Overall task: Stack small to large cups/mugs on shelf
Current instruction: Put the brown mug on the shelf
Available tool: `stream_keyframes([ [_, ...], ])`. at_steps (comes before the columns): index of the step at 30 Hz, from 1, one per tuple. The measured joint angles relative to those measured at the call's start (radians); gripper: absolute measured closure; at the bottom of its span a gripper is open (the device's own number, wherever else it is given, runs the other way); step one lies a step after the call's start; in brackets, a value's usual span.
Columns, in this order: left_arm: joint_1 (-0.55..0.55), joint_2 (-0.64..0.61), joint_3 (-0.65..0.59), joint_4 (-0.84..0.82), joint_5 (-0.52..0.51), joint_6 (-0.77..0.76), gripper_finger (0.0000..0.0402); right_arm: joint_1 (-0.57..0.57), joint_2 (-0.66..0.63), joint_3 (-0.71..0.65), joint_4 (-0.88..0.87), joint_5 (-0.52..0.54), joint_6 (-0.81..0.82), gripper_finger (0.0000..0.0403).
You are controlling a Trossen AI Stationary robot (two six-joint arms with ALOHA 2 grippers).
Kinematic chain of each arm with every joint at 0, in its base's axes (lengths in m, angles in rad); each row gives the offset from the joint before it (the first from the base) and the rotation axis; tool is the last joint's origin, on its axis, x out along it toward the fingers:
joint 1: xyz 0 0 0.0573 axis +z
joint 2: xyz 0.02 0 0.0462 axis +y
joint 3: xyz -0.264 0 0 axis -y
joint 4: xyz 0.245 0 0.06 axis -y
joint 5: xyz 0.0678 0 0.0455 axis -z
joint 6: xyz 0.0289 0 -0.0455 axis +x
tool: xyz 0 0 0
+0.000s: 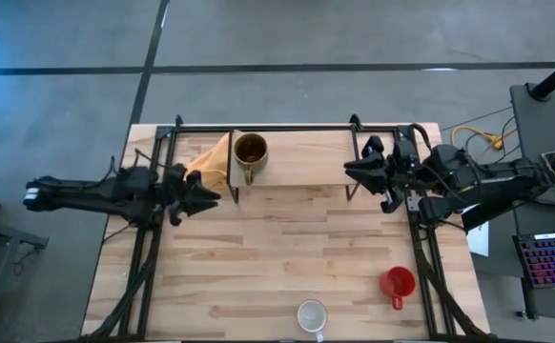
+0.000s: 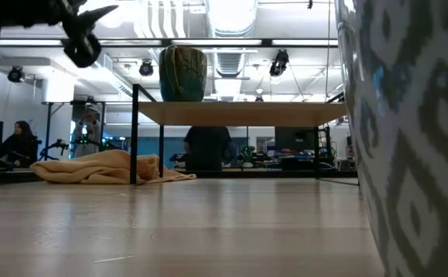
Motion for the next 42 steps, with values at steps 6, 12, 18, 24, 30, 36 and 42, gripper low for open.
stream_keyframes([
  [6,0.0,0.184,0.259,-0.512,-0.088,0.185,0.0271,0.0,0.009,0.0,-0.039,0.014,0.001,0.0328],
  [12,0.001,0.315,0.364,-0.559,0.037,0.19,0.0272,0.0,0.009,0.0,-0.072,0.016,0.014,0.0331],
  [18,0.001,0.355,0.437,-0.414,0.162,0.192,0.0272,0.0,0.007,-0.001,-0.081,0.016,0.01,0.033],
  [24,0.001,0.309,0.424,-0.424,0.187,0.137,0.0272,0.0,0.005,-0.001,-0.09,0.016,0.009,0.0329],
  [30,0.001,0.305,0.425,-0.379,0.15,0.059,0.0272,0.0,0.007,-0.002,-0.1,0.016,0.009,0.0332],
  [36,-0.001,0.35,0.424,-0.429,0.003,0.068,0.0272,0.0,0.007,-0.002,-0.102,0.016,0.019,0.033],
  [42,-0.003,0.343,0.424,-0.438,-0.052,0.078,0.0288,0.0,0.007,-0.002,-0.103,0.016,0.027,0.0334],
])
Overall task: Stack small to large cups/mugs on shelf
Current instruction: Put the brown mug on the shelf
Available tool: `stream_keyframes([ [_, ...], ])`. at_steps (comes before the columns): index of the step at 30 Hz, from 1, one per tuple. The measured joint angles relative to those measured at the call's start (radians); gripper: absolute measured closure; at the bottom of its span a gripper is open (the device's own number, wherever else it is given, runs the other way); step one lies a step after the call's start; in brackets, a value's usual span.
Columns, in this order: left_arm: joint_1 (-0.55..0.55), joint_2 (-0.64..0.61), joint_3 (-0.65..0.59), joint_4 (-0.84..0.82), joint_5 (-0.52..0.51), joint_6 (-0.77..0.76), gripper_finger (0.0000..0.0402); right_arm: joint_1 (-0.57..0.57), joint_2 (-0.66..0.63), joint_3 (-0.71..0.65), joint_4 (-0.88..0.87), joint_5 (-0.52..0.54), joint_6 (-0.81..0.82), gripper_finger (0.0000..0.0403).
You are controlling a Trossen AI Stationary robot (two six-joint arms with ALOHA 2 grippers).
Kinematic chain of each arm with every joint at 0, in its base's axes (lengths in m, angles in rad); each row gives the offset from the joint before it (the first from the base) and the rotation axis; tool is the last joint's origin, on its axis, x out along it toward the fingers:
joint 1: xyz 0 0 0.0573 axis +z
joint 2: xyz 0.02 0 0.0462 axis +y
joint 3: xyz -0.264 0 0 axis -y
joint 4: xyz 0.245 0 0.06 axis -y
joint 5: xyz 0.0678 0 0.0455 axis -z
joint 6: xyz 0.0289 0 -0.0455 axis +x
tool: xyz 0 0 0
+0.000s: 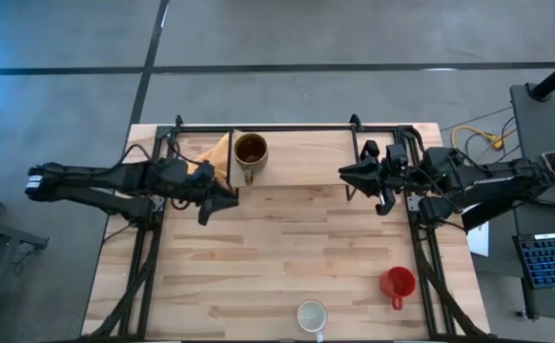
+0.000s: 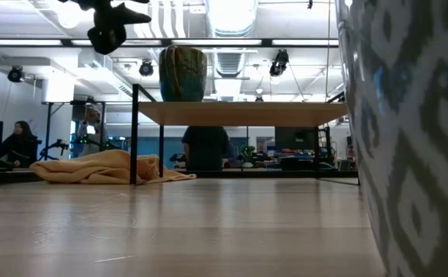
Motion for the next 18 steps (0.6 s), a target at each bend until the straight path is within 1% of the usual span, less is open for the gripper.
stream_keyframes([
  [2,-0.002,-0.012,0.003,-0.044,-0.01,-0.008,0.0311,0.0,0.0,0.0,0.0,0.0,0.0,0.0334],
  [6,-0.01,-0.031,0.006,-0.085,-0.101,-0.01,0.0383,0.0,0.0,0.0,0.0,0.0,0.0,0.0331],
  [7,-0.01,-0.035,0.004,-0.085,-0.122,-0.012,0.0392,0.0,0.0,0.0,0.0,0.0,0.0,0.033],
  [11,-0.01,-0.015,0.01,-0.082,-0.199,-0.012,0.0399,0.0,0.0,0.0,0.0,0.0,0.0,0.0333],
  [16,-0.01,0.04,0.01,-0.053,-0.21,-0.013,0.0401,0.0,0.0,0.0,0.0,0.0,0.0,0.0334],
  [18,-0.01,0.063,0.012,-0.056,-0.232,-0.013,0.0401,0.0,0.0,0.0,0.0,0.0,0.0,0.0332],
])
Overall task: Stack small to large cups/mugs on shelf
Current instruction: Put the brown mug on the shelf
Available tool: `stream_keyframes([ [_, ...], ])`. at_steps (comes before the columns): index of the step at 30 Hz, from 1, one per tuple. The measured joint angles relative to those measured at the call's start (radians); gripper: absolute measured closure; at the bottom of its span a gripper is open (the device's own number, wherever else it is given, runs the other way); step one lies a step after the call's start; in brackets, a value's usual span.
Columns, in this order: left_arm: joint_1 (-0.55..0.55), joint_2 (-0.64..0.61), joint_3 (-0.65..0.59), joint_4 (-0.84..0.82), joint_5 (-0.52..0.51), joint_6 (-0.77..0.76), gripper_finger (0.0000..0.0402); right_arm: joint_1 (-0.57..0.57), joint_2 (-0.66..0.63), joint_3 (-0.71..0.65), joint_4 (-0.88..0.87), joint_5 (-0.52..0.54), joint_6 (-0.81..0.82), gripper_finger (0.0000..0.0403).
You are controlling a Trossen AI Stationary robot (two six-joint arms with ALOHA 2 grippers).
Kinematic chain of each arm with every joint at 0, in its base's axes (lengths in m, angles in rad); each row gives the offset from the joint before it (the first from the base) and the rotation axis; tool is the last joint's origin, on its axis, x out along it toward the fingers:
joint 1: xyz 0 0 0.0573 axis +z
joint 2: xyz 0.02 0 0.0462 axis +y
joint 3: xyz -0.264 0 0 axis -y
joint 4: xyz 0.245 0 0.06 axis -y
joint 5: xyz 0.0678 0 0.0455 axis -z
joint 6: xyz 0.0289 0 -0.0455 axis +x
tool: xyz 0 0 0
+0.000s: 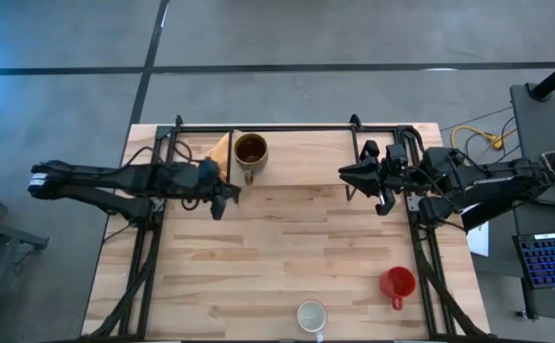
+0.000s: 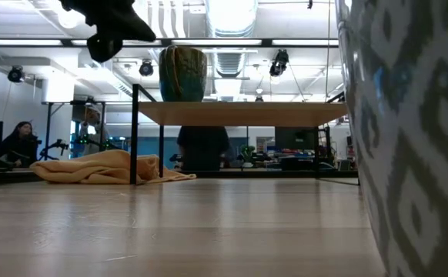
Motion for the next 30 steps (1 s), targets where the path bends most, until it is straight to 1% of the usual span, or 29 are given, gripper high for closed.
stream_keyframes([
  [4,0.0,0.024,0.013,0.001,-0.062,0.003,0.0401,0.0,0.0,0.0,0.0,0.0,0.0,0.033],
  [10,-0.001,0.019,0.016,-0.001,-0.158,0.022,0.0401,0.0,0.0,0.0,0.0,0.0,0.001,0.0334],
  [15,-0.001,0.029,0.016,0.018,-0.164,0.024,0.0402,0.0,0.0,0.0,-0.001,0.0,0.001,0.0332],
  [20,-0.001,0.07,0.016,0.049,-0.177,0.026,0.0402,0.0,0.0,0.0,-0.001,0.0,0.001,0.0328],
  [25,-0.001,0.102,0.028,0.055,-0.176,0.026,0.0402,0.0,0.0,0.0,-0.001,0.0,0.001,0.0332],
  [30,-0.001,0.097,0.041,0.049,-0.174,0.03,0.0401,0.0,0.0,0.0,-0.001,0.0,0.001,0.0334],
])
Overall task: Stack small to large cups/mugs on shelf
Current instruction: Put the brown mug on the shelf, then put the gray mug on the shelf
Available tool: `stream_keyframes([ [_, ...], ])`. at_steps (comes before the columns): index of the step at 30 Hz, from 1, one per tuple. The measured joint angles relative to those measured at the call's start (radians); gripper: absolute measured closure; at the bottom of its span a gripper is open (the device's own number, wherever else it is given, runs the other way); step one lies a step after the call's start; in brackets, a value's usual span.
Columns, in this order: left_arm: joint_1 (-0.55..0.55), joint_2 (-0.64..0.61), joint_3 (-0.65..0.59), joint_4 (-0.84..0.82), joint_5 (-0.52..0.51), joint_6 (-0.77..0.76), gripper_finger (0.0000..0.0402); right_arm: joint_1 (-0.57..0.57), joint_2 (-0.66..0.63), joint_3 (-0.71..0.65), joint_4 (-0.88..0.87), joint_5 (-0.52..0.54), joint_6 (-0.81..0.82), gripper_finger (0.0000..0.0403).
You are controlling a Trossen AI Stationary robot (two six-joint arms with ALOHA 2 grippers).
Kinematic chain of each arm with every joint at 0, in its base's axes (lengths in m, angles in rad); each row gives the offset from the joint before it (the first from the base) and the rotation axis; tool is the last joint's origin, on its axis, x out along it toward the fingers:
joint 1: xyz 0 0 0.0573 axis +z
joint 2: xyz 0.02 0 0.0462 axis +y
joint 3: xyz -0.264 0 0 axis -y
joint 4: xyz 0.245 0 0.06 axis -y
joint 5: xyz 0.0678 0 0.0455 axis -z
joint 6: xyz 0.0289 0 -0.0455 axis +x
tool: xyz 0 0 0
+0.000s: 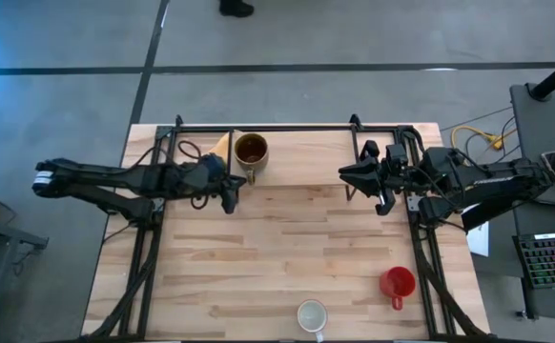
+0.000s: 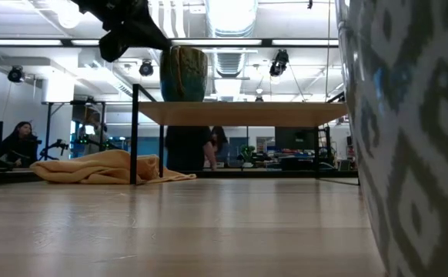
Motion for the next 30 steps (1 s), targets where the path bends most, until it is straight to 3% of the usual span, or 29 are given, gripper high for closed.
stream_keyframes([
  [7,-0.023,-0.094,0.016,-0.178,0.022,0.026,0.0401,0.0,0.0,0.0,0.0,0.0,0.007,0.033],
  [11,-0.045,-0.198,0.015,-0.132,0.252,0.064,0.0401,0.0,0.0,0.0,0.0,0.0,0.038,0.0334],
  [13,-0.052,-0.248,0.012,-0.047,0.327,0.038,0.0401,0.0,-0.001,0.0,0.002,0.0,0.048,0.0336],
  [17,-0.078,-0.357,-0.05,0.157,0.325,-0.014,0.0401,0.0,-0.001,0.0,0.002,0.008,0.029,0.0339],
  [23,-0.181,-0.452,-0.331,0.569,0.39,-0.202,0.0401,0.0,0.005,0.0,0.0,0.007,0.033,0.0339],
  [26,-0.254,-0.462,-0.447,0.772,0.389,-0.218,0.0401,0.0,0.005,0.0,-0.003,0.001,0.033,0.0339],
  [30,-0.341,-0.459,-0.51,0.79,0.393,-0.141,0.0401,0.0,0.005,0.0,-0.03,0.0,0.033,0.0339],
])
